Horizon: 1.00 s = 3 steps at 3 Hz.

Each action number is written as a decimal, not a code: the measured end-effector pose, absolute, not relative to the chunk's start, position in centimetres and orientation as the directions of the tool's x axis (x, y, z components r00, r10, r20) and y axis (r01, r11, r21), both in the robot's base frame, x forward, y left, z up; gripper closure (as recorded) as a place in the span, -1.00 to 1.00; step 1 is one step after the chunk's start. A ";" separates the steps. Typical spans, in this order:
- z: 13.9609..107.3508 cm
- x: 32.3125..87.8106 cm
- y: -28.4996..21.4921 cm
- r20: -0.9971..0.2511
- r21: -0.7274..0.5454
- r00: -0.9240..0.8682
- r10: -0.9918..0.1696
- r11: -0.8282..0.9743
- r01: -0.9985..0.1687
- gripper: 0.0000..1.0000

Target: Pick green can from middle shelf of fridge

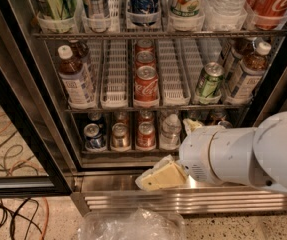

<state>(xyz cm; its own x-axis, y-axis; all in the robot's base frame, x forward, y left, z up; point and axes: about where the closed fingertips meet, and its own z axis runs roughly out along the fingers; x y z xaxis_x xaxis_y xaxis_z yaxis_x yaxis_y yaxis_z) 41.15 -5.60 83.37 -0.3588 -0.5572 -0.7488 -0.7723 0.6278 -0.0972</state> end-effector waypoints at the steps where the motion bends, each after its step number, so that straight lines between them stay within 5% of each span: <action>1: 83.2 40.8 -5.1 -0.735 -0.110 -0.340 -0.587 0.599 -0.793 -1.00; 3: 81.6 41.2 -6.9 -0.803 -0.161 -0.331 -0.496 0.715 -0.680 -1.00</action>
Offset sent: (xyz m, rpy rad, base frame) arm 0.0197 -0.0309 -0.0090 0.0565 -0.1532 -0.0978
